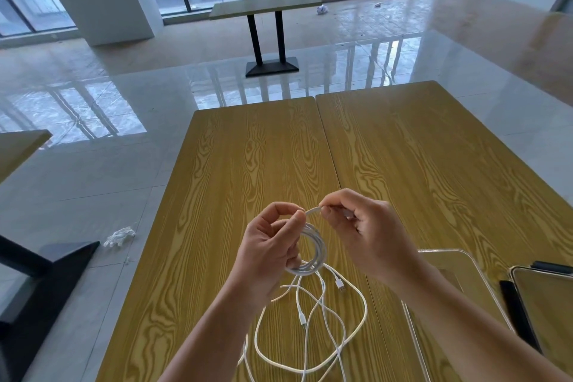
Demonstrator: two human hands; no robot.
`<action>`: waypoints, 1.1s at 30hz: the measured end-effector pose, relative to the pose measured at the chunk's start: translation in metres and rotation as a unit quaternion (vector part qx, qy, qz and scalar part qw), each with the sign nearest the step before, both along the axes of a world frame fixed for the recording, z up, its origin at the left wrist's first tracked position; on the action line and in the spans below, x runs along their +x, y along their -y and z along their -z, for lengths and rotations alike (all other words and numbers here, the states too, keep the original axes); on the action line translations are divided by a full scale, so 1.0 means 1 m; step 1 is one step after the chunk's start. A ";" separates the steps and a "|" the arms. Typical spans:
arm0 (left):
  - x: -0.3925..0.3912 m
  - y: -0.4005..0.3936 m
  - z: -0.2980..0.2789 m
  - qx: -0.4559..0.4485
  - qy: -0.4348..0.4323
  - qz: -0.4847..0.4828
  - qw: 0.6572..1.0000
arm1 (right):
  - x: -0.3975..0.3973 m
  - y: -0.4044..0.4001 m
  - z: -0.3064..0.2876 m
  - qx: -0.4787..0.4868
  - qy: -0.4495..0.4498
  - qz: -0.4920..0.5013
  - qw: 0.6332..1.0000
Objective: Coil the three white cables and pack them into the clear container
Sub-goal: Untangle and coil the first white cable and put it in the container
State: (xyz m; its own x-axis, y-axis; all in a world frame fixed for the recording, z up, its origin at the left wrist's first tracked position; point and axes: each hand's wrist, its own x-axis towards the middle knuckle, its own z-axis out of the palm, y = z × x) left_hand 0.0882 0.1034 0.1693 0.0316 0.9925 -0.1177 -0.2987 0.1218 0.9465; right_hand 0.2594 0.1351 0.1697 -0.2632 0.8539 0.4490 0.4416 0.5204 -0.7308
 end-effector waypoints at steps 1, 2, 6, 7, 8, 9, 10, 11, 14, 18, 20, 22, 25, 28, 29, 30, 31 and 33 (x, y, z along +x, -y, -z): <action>0.000 -0.001 -0.001 0.000 0.019 -0.001 1.000 | 0.001 0.000 0.002 -0.018 0.004 -0.003 1.000; 0.001 -0.001 -0.002 -0.005 0.037 -0.005 0.999 | 0.002 -0.001 0.004 -0.039 0.014 -0.007 0.999; 0.002 -0.003 -0.005 -0.048 0.090 -0.011 0.995 | 0.004 -0.005 0.005 -0.100 0.047 -0.024 0.994; 0.003 -0.003 -0.005 -0.059 0.096 -0.012 0.994 | 0.005 -0.006 0.005 -0.137 0.032 -0.031 0.990; 0.003 -0.003 -0.005 -0.068 0.099 -0.014 0.993 | 0.004 -0.005 0.004 -0.179 0.011 -0.036 0.983; 0.004 -0.003 -0.005 -0.075 0.099 -0.016 0.992 | 0.004 -0.004 0.003 -0.219 -0.014 -0.039 0.975; 0.005 -0.004 -0.005 -0.078 0.092 -0.019 0.992 | 0.002 -0.002 0.003 -0.257 -0.047 -0.042 0.964; 0.006 -0.005 -0.005 -0.079 0.081 -0.024 0.993 | -0.001 0.001 0.003 -0.292 -0.091 -0.044 0.951; 0.006 -0.008 -0.005 -0.066 0.026 -0.041 0.997 | -0.009 0.008 0.003 -0.377 -0.239 -0.046 0.894; 0.006 -0.011 -0.003 -0.034 -0.068 -0.064 0.995 | -0.014 0.013 0.003 -0.473 -0.356 -0.063 0.804; 0.006 -0.010 0.000 -0.016 -0.099 -0.069 0.993 | -0.014 0.014 0.003 -0.512 -0.391 -0.076 0.761; 0.005 -0.008 0.002 0.006 -0.124 -0.067 0.990 | -0.014 0.016 0.002 -0.540 -0.412 -0.093 0.728; 0.005 -0.005 0.003 0.038 -0.177 -0.061 0.982 | -0.013 0.019 0.002 -0.568 -0.426 -0.119 0.694; 0.007 -0.006 0.005 0.062 -0.217 -0.079 0.971 | -0.013 0.020 0.004 -0.568 -0.411 -0.134 0.700; 0.007 -0.006 0.005 0.068 -0.228 -0.086 0.968 | -0.014 0.020 0.004 -0.562 -0.408 -0.136 0.707; 0.008 -0.007 0.005 0.069 -0.235 -0.090 0.965 | -0.015 0.020 0.004 -0.552 -0.411 -0.141 0.711; 0.009 -0.007 0.004 0.063 -0.237 -0.093 0.965 | -0.015 0.021 0.004 -0.540 -0.420 -0.151 0.714; 0.010 -0.008 0.005 0.033 -0.221 -0.105 0.969 | -0.018 0.026 0.003 -0.492 -0.405 -0.159 0.754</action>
